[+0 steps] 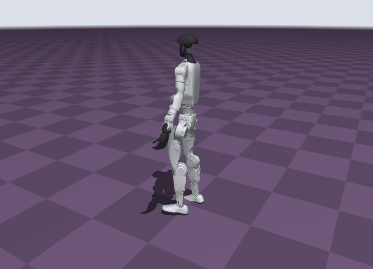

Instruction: Upper body actions

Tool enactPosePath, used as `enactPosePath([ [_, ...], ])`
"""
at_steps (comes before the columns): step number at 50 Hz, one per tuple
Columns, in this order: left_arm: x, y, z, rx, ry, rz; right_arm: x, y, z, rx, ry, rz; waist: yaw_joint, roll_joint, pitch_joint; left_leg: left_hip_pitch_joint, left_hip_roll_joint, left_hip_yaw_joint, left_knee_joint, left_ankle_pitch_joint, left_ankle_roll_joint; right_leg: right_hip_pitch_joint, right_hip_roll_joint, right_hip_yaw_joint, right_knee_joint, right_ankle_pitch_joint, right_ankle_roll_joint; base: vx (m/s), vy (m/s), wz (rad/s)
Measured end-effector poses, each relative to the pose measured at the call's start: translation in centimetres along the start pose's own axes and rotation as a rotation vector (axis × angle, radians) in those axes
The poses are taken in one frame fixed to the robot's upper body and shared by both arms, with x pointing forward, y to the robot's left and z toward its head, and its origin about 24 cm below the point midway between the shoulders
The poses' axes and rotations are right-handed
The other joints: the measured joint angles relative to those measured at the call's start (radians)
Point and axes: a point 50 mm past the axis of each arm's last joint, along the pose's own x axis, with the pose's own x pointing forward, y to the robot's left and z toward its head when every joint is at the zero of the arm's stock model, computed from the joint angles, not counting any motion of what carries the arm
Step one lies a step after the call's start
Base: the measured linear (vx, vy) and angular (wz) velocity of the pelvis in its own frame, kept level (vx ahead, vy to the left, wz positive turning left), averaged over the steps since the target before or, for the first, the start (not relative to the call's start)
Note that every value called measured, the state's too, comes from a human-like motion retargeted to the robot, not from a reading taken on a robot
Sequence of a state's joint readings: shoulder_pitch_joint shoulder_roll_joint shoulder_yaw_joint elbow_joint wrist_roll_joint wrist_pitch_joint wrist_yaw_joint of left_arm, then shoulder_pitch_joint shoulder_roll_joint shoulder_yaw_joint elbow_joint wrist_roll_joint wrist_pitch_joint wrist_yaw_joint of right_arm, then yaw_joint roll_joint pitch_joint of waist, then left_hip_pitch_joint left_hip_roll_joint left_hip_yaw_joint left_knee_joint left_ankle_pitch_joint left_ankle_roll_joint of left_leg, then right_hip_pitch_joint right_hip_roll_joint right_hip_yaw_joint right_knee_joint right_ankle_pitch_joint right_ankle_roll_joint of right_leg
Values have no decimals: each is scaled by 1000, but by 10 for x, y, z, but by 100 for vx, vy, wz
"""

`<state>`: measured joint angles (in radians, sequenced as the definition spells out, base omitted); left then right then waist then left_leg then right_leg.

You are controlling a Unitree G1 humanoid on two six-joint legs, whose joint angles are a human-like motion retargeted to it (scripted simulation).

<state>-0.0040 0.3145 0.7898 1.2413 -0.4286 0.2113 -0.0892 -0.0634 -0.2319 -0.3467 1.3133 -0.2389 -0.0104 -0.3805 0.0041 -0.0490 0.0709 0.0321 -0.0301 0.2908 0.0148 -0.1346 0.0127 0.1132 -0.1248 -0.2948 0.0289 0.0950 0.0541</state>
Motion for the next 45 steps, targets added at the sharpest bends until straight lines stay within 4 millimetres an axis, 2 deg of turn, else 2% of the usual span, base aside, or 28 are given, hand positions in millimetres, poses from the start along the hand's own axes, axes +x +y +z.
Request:
enactPosePath([
  [2, -8, -8, 63, -204, -219, 15, 12, -35, 45, 126, -112, -108, 1, 1, -14, -2, 3, 4, 0, -1, 0, -5, 3, 6, 0, 1, -1, 0, 0, 0],
  [4, -22, -13, 111, -269, -377, 40, 15, -66, 83, 189, -234, -186, 1, -1, -16, -3, 5, 6, 2, -2, 0, -7, 4, 8, 2, 2, -1, 0, 0, 0],
  [6, -52, -22, 175, -284, -584, 62, 7, -110, 132, 221, -420, -330, -2, -7, -20, -4, 5, 5, 4, -1, 0, -8, 3, 8, 4, 1, -1, 0, 0, 0],
  [7, -71, -28, 204, -285, -685, 68, -1, -131, 155, 230, -510, -410, -4, -12, -23, -5, 5, 3, 5, -1, 0, -8, 2, 7, 4, 1, -1, 0, 0, 0],
  [9, -108, -44, 246, -274, -861, 69, -21, -162, 190, 259, -652, -539, -5, -19, -28, -9, 4, 0, 5, 0, -1, -10, 0, 3, 6, 0, 0, 0, 0, 0],
  [11, -161, -63, 288, -231, -1105, 78, -58, -197, 233, 328, -848, -689, -1, -20, -44, -17, 7, 2, 5, 1, -1, -18, 1, 2, 6, 0, 1, 0, 0, 0],
  [13, -208, -80, 312, -175, -1302, 103, -97, -219, 262, 408, -1016, -798, 2, -18, -60, -25, 10, 5, 4, 1, -1, -27, 2, 4, 7, -1, 2, 0, 0, 0],
  [16, -279, -106, 330, -69, -1592, 169, -171, -238, 301, 535, -1324, -931, -7, -14, -78, -31, 12, 6, 4, 0, -1, -34, 4, 5, 7, -1, 3, 0, 0, 0],
  [19, -352, -134, 326, 68, -1919, 205, -254, -244, 318, 621, -1689, -1067, -17, -12, -85, -32, 13, 7, 4, -1, -2, -35, 5, 5, 7, -2, 3, 0, 0, 0],
  [20, -377, -144, 319, 124, -2045, 204, -284, -243, 319, 637, -1829, -1115, -19, -12, -87, -31, 12, 7, 3, -1, -2, -35, 4, 5, 8, -3, 3, 0, 0, 0],
  [22, -408, -161, 304, 208, -2221, 185, -323, -238, 315, 611, -2040, -1178, -19, -10, -92, -29, 11, 8, 2, -2, -3, -36, 4, 6, 9, -4, 3, 0, 0, 0],
  [25, -454, -188, 264, 350, -2574, 188, -382, -222, 296, 476, -2408, -1337, -23, -6, -106, -30, 7, 8, 0, -3, -3, -36, 3, 4, 8, -7, 4, 0, 0, 0],
  [27, -481, -197, 231, 437, -2851, 314, -415, -211, 275, 317, -2590, -1593, -29, -3, -112, -30, 4, 5, -2, -4, -3, -33, 2, 0, 6, -10, 5, 0, 0, 0],
  [28, -489, -199, 220, 457, -2946, 400, -423, -208, 268, 288, -2618, -1707, -30, -1, -113, -29, 3, 3, -2, -4, -4, -31, 2, -1, 5, -11, 5, 0, 0, 0],
  [29, -498, -200, 207, 464, -3056, 544, -429, -206, 259, -288, 2493, 1740, -30, 1, -114, -29, 2, 1, -2, -4, -4, -29, 1, -4, 5, -12, 6, 0, 0, 0],
  [30, -506, -200, 193, -419, 2897, -664, -435, -205, 250, -309, 2352, 1762, -31, 3, -115, -29, 1, -1, -2, -4, -4, -27, 1, -7, 4, -14, 6, 0, 0, 0],
  [33, -516, -191, 171, -163, 2609, -834, -428, -205, 243, -424, 2260, 1712, -28, 10, -119, -28, -1, -4, -4, -4, -4, -23, 2, -10, 2, -17, 8, 0, 0, 0],
  [35, -510, -185, 167, 15, 2525, -800, -412, -214, 252, -499, 2340, 1770, -27, 14, -122, -27, -1, -5, -5, -5, -4, -20, 3, -11, 1, -19, 9, 0, 0, 0],
  [36, -505, -184, 174, 17, 2561, -785, -403, -220, 258, -536, 2384, 1850, -27, 14, -124, -27, -1, -6, -5, -5, -4, -20, 3, -12, 0, -20, 9, 0, 0, 0],
  [37, -500, -181, 183, 10, 2615, -783, -392, -228, 264, 575, -2391, -1917, -27, 14, -127, -28, -2, -6, -6, -5, -4, -20, 3, -13, 0, -20, 9, 0, 0, 0],
  [40, -473, -164, 232, -70, 2957, -954, -343, -253, 282, 664, -1940, -1805, -27, 13, -138, -30, -5, -8, -7, -6, -5, -22, 1, -16, -2, -21, 10, 0, 0, 0],
  [41, -462, -155, 248, 70, -2880, 975, -329, -258, 287, 695, -1834, -1750, -28, 14, -141, -30, -6, -8, -7, -6, -6, -22, 0, -17, -2, -22, 10, 0, 0, 0],
  [43, -424, -137, 282, 29, -2536, 922, -292, -263, 298, 775, -1613, -1581, -30, 16, -148, -30, -9, -9, -8, -6, -7, -22, -1, -18, -3, -22, 9, 0, 0, 0],
  [45, -384, -124, 307, -44, -2235, 788, -263, -261, 306, 863, -1475, -1374, -33, 19, -154, -29, -11, -11, -8, -7, -7, -21, -2, -19, -3, -23, 9, 0, 0, 0],
])
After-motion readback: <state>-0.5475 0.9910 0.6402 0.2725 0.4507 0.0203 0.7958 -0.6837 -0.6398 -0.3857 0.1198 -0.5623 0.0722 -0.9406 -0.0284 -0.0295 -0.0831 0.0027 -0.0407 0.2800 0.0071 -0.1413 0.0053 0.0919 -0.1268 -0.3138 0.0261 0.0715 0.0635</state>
